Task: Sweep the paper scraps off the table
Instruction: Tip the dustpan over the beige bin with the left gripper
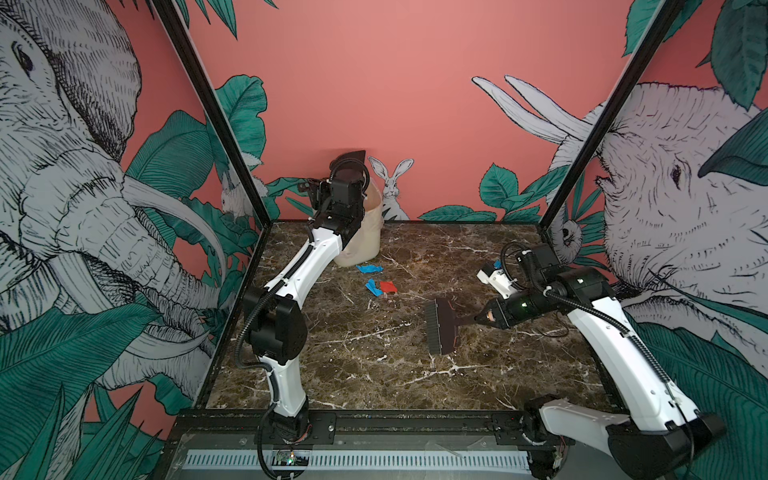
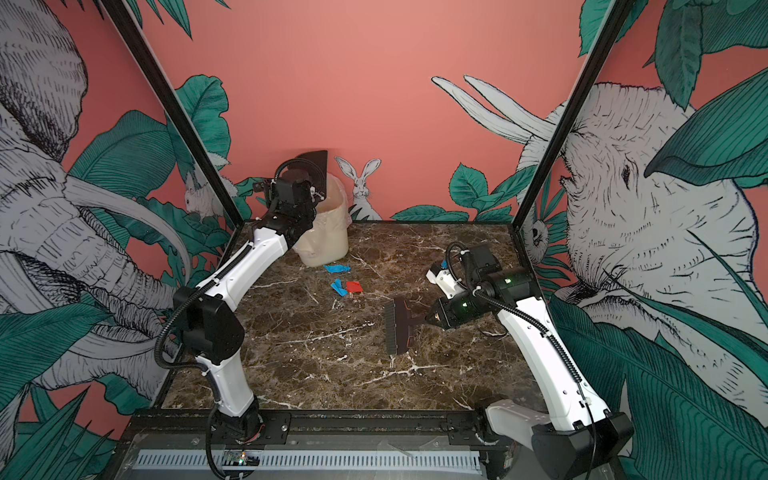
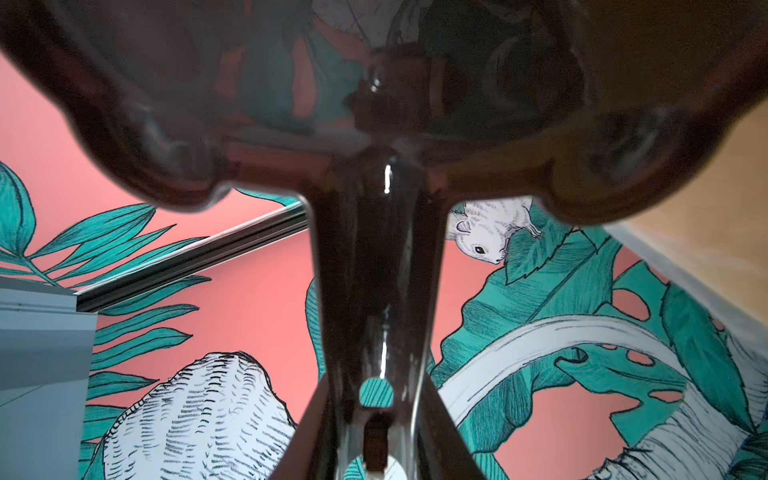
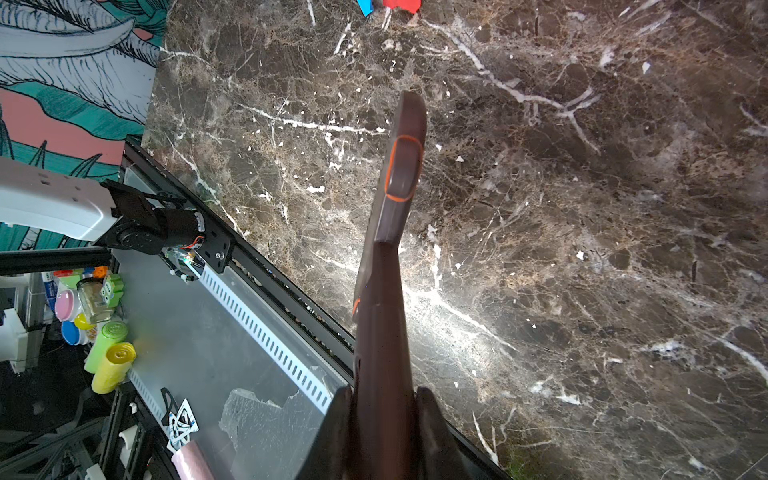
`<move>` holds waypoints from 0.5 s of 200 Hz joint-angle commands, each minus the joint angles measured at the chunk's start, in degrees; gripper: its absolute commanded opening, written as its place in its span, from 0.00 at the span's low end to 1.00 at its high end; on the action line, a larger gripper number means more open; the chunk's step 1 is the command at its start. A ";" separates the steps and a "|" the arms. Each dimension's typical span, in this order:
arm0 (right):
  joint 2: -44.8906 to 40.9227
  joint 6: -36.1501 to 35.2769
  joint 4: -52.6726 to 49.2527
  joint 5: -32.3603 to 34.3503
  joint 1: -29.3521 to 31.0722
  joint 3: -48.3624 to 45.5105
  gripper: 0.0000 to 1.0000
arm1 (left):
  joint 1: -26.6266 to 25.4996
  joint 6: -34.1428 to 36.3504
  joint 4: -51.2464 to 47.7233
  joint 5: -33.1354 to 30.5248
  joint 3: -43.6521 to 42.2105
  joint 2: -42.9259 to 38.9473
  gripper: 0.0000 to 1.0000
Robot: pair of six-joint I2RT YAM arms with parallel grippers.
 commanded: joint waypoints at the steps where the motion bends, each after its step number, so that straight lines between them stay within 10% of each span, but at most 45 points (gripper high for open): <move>1: -1.29 0.22 0.05 -2.01 -0.22 0.42 0.00 | -0.03 1.36 3.93 -2.01 -0.30 -3.83 0.00; 100: 2.55 7.77 12.08 -5.38 2.06 -1.40 0.00 | -5.85 -58.51 -48.88 4.34 9.17 -15.60 0.00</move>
